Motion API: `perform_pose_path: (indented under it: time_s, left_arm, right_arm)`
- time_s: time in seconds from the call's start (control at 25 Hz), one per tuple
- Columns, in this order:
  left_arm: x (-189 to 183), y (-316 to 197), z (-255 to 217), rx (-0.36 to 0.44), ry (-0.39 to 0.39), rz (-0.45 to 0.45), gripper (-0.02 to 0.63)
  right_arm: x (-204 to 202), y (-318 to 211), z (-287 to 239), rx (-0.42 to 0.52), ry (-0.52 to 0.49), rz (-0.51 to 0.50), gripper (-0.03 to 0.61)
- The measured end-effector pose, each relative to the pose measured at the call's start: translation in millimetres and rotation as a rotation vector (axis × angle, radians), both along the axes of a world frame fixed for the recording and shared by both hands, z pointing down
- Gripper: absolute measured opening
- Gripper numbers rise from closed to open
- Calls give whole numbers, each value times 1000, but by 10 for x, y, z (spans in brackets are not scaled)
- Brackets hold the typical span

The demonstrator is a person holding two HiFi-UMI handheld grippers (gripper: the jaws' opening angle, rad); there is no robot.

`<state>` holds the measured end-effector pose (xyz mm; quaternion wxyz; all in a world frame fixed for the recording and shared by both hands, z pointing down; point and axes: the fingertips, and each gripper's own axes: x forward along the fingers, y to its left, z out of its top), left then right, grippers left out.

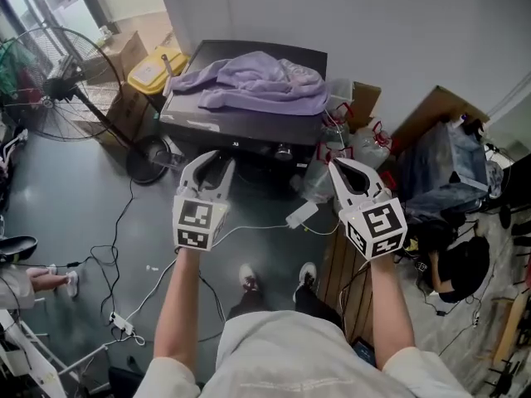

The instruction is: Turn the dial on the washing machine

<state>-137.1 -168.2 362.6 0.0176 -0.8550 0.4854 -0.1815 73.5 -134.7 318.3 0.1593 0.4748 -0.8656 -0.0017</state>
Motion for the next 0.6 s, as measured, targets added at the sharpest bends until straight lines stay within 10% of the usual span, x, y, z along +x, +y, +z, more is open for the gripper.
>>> perform_pose_path:
  time_s: [0.6]
  left_arm:
    - [979,-619,1577,-217,-73,21,235]
  right_arm:
    - [389,-313,898,-176,9,2,14]
